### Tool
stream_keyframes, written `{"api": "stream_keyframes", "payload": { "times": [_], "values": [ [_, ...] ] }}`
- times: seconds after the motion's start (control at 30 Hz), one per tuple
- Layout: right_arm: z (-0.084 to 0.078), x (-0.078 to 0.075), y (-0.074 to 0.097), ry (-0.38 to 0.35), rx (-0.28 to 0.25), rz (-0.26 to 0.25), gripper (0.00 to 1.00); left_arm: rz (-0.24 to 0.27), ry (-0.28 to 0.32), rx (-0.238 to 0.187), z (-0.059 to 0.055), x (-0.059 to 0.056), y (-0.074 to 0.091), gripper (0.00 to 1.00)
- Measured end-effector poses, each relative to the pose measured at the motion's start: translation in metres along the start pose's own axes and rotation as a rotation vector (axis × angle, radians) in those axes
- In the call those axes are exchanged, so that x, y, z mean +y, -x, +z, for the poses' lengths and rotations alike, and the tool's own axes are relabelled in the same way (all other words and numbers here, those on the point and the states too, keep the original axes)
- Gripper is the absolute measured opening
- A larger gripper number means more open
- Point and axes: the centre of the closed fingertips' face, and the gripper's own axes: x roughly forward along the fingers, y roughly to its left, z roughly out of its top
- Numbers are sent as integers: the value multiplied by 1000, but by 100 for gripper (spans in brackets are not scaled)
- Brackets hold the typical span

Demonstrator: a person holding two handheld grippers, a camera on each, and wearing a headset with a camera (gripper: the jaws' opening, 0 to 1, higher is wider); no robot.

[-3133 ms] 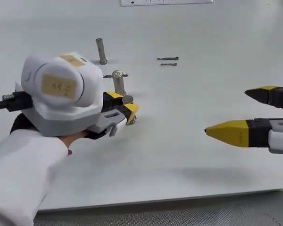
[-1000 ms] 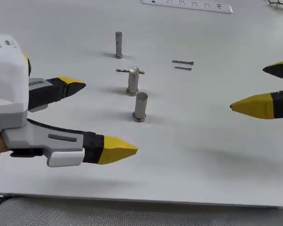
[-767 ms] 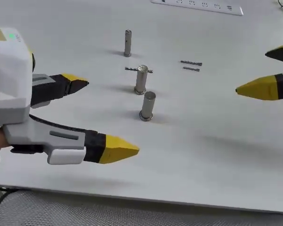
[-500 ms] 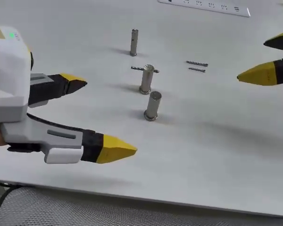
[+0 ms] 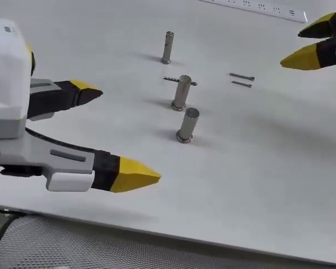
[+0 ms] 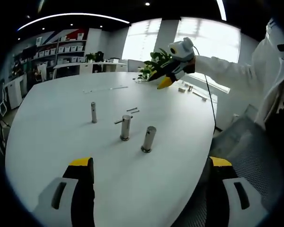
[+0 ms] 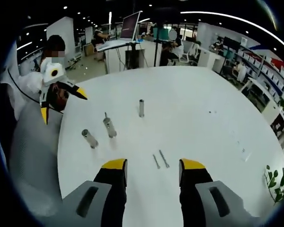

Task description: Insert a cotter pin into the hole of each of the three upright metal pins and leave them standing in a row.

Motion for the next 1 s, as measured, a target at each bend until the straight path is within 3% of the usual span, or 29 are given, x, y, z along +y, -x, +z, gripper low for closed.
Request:
{"api": "stream_keyframes", "payload": {
  "times": [0.1,0.43,0.67,0.8,1.0],
  "values": [
    [-1,0,-7,42,38,46,28,1,-2,-4,2,-1,1,99],
    [1,-14,-35,93,108,101,11,-20,41,-29,0,-8,0,97],
    [-14,-14,-55,202,237,165,9,-18,51,-31,-1,-8,1,96],
    [-19,-16,-67,220,276,186,8,-24,42,-15,-3,-7,1,95],
    [-29,-19,-82,236,331,216,6,-21,53,-29,2,-4,3,95]
  ]
}}
